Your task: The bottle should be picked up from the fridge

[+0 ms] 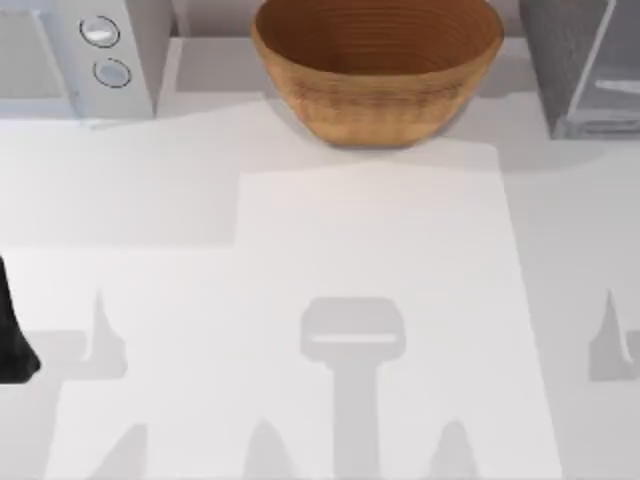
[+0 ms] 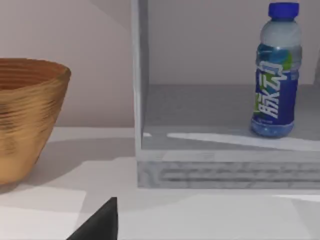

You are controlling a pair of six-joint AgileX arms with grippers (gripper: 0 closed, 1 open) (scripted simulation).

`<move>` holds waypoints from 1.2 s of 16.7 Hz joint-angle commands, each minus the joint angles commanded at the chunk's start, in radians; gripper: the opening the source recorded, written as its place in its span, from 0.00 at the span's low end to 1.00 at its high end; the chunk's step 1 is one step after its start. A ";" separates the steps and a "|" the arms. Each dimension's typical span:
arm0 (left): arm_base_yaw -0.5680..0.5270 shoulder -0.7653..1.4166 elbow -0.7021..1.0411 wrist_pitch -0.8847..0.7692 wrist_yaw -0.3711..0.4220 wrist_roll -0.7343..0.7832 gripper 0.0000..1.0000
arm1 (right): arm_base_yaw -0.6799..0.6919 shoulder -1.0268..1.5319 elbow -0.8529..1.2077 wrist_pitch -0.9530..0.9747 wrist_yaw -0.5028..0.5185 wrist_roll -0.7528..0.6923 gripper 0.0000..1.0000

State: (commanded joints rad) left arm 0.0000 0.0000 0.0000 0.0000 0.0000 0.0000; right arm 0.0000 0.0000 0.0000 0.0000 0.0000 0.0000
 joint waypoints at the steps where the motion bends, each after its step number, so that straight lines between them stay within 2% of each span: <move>1: 0.000 0.000 0.000 0.000 0.000 0.000 1.00 | 0.000 0.000 0.000 0.000 0.000 0.000 1.00; 4: 0.000 0.000 0.000 0.000 0.000 0.000 1.00 | -0.013 0.032 0.004 0.031 -0.012 0.000 1.00; 8: 0.000 0.000 0.000 0.000 0.000 0.000 1.00 | -0.080 0.223 0.028 0.215 -0.077 0.003 1.00; 20: 0.000 0.000 0.000 0.000 0.000 0.000 1.00 | -0.407 1.367 0.140 1.233 -0.392 0.014 1.00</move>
State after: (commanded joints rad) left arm 0.0000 0.0000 0.0000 0.0000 0.0000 0.0000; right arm -0.4066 1.3670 0.1404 1.2334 -0.3917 0.0137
